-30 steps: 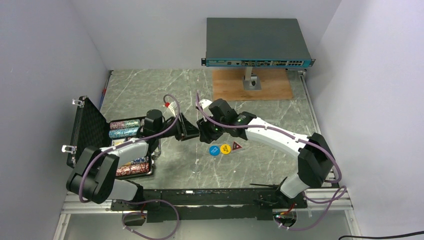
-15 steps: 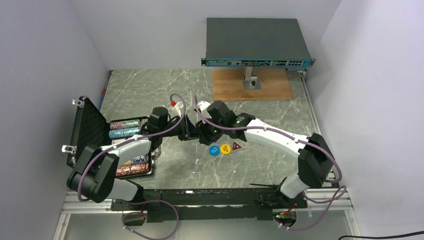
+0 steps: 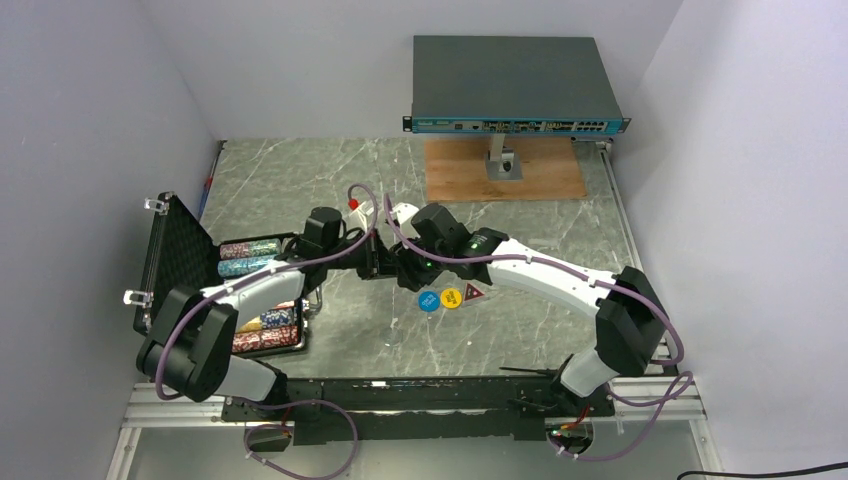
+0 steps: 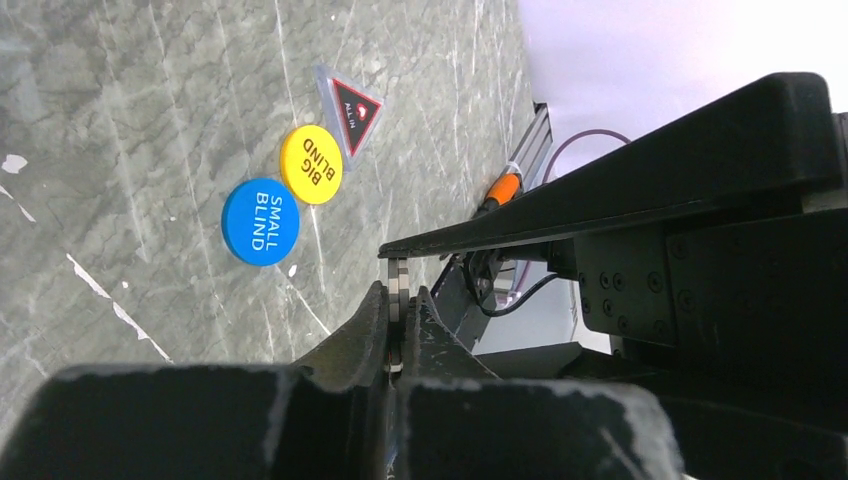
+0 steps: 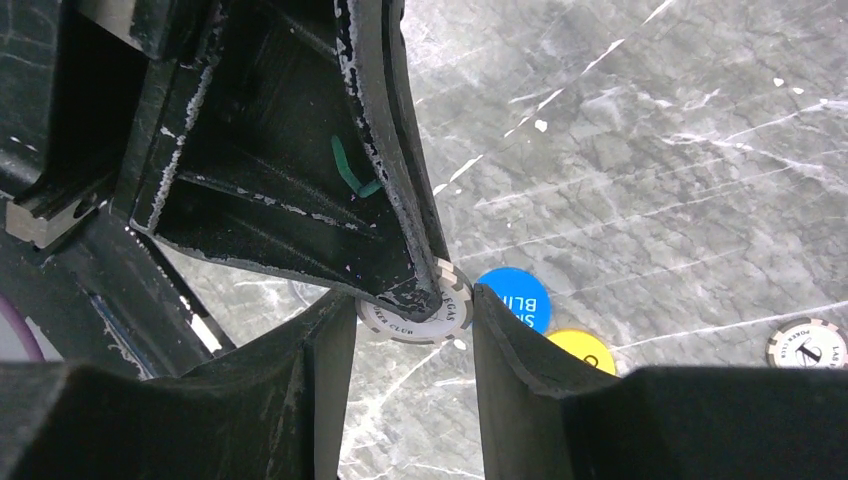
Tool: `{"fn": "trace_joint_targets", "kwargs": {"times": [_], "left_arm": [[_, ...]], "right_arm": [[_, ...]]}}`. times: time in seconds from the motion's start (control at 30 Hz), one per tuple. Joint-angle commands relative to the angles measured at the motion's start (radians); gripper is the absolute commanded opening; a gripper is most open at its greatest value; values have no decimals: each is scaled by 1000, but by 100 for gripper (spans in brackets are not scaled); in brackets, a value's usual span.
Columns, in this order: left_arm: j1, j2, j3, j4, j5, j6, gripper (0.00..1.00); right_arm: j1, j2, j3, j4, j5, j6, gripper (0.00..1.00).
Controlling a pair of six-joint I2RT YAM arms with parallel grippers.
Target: Pack up texas hold em set
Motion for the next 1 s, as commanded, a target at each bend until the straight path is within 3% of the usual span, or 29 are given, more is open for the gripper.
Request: {"fn": "trace_joint_targets", "kwargs": {"times": [0.0,0.1,0.2,0.3,0.53,0.77,0.97], "left_arm": [[-9,-3,62,-86,4,95,0],[-7,-44,137,-290,-110,204,0],[8,-80,240,-518,-300,315,0],[62,-102,316,-713,-530,417,0],[271,11,475,-917,-914,625,0],[364,253,690,-1006,-910,706,0],[392,344,746,-984,-846,718,0]], "right_arm": [[0,-23,26,61,40,-10,3],[-1,-30,15,46,93,11,47],[-11,-79,-46,73,123,38,79],[-38,-152,-124,117,130,80,99],[-123,-216,-251,127,139,173,100],[-127,-203,-276,119,138,179,99],[-129,-183,-264,106,142,178,98]]}}
